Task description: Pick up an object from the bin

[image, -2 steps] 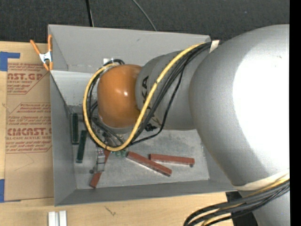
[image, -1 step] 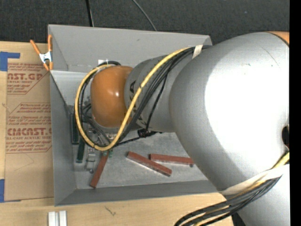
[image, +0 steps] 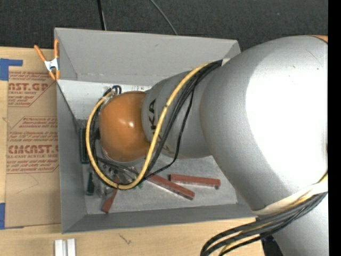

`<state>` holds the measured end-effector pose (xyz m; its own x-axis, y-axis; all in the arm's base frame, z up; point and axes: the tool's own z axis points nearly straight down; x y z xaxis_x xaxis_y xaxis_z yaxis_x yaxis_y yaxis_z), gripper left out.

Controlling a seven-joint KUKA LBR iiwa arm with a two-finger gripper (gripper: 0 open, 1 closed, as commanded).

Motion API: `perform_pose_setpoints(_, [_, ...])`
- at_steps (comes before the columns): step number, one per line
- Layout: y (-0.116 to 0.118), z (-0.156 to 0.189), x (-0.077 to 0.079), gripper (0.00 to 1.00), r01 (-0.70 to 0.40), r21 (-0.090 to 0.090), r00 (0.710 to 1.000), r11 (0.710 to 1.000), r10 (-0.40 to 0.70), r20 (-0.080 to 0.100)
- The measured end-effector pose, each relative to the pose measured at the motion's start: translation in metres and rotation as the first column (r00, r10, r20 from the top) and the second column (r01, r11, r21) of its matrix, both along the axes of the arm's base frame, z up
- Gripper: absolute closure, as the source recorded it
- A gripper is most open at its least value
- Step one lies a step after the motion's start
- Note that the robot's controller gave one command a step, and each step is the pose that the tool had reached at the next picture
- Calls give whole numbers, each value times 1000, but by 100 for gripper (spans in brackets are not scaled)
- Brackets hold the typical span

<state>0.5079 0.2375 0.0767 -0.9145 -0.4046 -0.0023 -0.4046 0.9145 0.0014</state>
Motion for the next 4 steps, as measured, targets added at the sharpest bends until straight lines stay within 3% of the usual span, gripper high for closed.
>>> perform_pose_setpoints(1, [0, 0, 0, 0, 0, -1, 1000, 1000, 0, 0])
perform_pose_setpoints(2, [0, 0, 0, 0, 0, -1, 1000, 1000, 0, 0])
perform_pose_setpoints(3, [-14, -2, -10, 0, -133, 0, 991, 991, 133, 6])
perform_pose_setpoints(4, [-34, -6, -28, 100, -314, 0, 950, 950, 314, 0])
